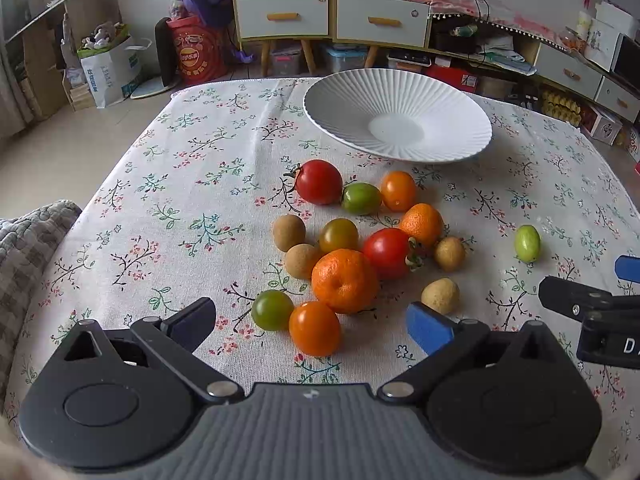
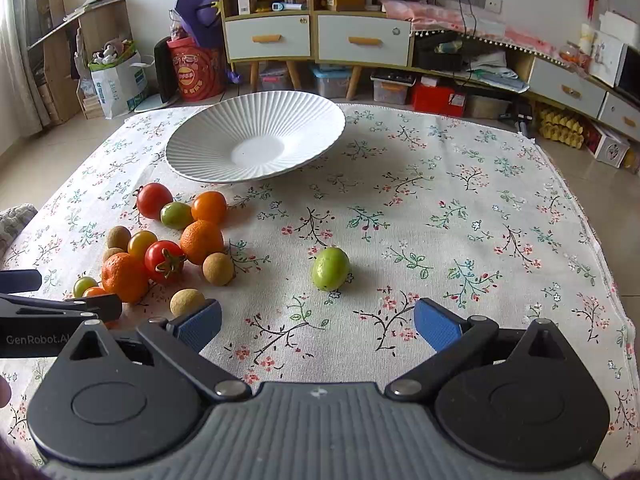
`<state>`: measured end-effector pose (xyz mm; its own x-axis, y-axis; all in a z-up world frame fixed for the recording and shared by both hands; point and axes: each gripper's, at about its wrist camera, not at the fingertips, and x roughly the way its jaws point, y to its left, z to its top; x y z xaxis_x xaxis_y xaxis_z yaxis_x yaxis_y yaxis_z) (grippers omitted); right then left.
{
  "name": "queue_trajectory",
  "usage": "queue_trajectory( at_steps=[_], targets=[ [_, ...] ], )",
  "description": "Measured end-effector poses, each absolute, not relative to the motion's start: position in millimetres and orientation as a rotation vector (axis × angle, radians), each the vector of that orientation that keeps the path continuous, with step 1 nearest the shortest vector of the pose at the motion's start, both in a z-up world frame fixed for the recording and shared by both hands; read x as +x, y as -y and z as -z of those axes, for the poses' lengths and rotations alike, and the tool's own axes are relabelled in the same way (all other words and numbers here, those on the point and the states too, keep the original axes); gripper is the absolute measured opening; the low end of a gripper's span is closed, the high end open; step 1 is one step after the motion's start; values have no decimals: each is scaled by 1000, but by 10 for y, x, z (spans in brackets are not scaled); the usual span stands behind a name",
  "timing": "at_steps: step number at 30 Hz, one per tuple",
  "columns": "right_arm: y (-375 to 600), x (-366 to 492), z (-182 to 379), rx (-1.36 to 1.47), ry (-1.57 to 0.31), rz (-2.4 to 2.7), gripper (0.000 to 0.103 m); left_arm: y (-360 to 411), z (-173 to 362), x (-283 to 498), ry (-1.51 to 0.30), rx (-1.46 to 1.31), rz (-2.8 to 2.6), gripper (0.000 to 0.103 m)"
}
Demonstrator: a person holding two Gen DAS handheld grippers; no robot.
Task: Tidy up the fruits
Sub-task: 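Move both tools toward the fruit cluster and the green lime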
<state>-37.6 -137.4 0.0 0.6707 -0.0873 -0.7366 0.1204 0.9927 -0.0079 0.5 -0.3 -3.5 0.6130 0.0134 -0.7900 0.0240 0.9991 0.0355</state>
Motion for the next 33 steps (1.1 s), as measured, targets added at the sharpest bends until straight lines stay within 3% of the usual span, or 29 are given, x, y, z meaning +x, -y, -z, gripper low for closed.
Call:
queue_trajectory(
  at_steps=[33],
  targets=[
    [1392, -373, 24, 51, -835, 124, 103, 6, 58, -20, -948, 34, 27, 99]
  ],
)
